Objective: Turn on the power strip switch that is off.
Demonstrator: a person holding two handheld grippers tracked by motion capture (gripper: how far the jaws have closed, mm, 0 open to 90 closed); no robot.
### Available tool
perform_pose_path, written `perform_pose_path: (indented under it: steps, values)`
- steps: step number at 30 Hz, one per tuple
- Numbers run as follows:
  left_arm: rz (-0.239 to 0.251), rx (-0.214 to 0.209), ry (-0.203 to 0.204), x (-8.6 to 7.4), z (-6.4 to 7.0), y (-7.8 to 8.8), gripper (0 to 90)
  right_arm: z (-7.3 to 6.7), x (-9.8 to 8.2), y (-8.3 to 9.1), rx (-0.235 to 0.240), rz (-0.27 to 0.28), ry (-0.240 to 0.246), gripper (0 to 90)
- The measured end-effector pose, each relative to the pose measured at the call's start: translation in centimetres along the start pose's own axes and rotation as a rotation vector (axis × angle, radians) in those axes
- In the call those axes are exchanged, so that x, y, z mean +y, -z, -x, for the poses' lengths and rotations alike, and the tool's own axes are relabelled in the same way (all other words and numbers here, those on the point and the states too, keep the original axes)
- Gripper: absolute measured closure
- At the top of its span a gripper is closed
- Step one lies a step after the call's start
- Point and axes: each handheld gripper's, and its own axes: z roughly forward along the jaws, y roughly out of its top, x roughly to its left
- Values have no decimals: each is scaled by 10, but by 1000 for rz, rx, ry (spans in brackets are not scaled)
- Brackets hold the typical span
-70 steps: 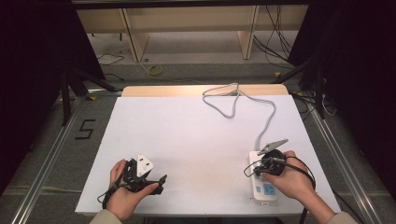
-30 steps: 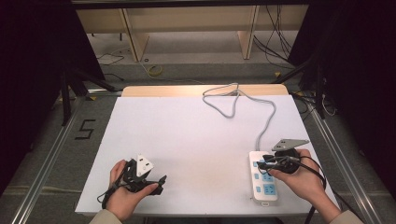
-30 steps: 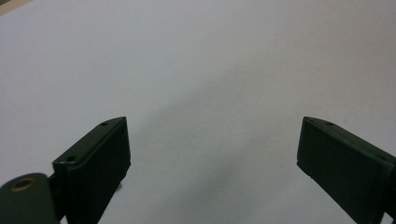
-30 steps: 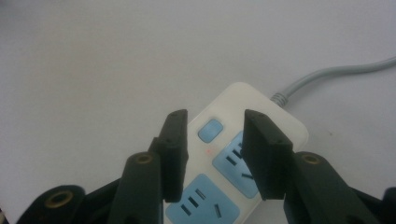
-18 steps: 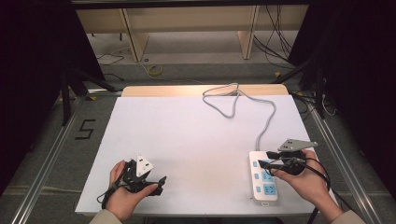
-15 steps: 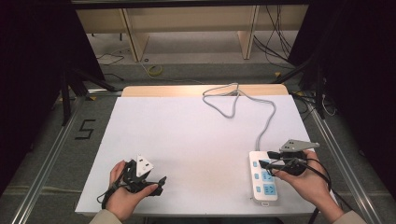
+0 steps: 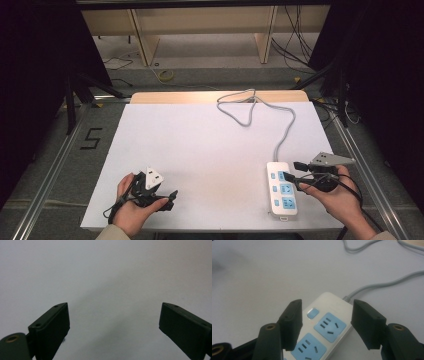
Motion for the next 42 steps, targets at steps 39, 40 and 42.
perform_pose_path:
  steps: [39, 40, 42]
  values:
    - [1, -2, 11, -1, -2, 1, 92, 7, -27, 17, -21, 54, -2, 354]
    - [2, -1, 12, -1, -2, 1, 92, 7, -27, 17, -22, 52, -2, 354]
    - [4, -1, 12, -1, -1, 1, 92, 7, -27, 17, -21, 53, -4, 355]
